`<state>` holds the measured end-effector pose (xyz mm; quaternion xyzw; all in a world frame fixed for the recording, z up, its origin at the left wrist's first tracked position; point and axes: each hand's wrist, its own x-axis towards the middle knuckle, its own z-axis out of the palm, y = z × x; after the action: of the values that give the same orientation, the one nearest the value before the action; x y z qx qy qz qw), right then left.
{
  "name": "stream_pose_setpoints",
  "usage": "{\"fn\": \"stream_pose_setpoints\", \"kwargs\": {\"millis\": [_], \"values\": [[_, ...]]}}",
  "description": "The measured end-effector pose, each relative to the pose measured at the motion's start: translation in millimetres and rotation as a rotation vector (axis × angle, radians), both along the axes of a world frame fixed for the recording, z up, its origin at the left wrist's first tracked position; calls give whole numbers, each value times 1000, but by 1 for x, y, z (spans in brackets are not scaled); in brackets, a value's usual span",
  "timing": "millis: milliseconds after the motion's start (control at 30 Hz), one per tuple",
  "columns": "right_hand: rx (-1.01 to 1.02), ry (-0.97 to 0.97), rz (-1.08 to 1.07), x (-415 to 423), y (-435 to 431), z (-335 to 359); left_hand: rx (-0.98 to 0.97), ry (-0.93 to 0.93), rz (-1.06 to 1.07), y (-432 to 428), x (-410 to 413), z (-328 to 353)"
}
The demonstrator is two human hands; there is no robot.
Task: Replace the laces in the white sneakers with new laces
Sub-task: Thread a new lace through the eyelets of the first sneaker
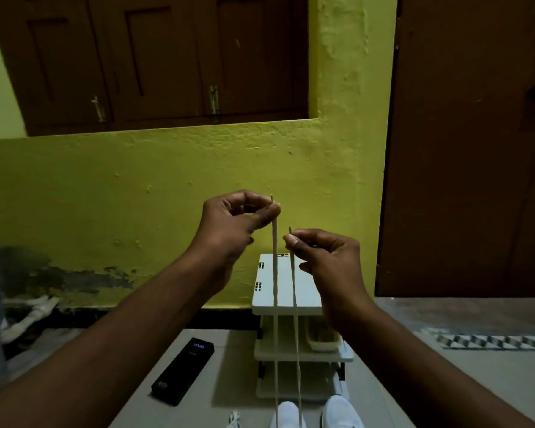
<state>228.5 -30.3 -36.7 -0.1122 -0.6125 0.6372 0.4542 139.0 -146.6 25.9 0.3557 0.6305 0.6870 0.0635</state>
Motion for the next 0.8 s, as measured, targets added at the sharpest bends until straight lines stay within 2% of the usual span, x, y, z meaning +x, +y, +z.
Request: {"fn": "stream_pose_setpoints", "kwargs": {"millis": [600, 800], "values": [[25, -19, 41, -11, 7, -9, 36, 0, -95, 8, -19, -13], [99, -158, 30, -16, 22, -43, -130, 296, 30, 14, -30, -57]]}}
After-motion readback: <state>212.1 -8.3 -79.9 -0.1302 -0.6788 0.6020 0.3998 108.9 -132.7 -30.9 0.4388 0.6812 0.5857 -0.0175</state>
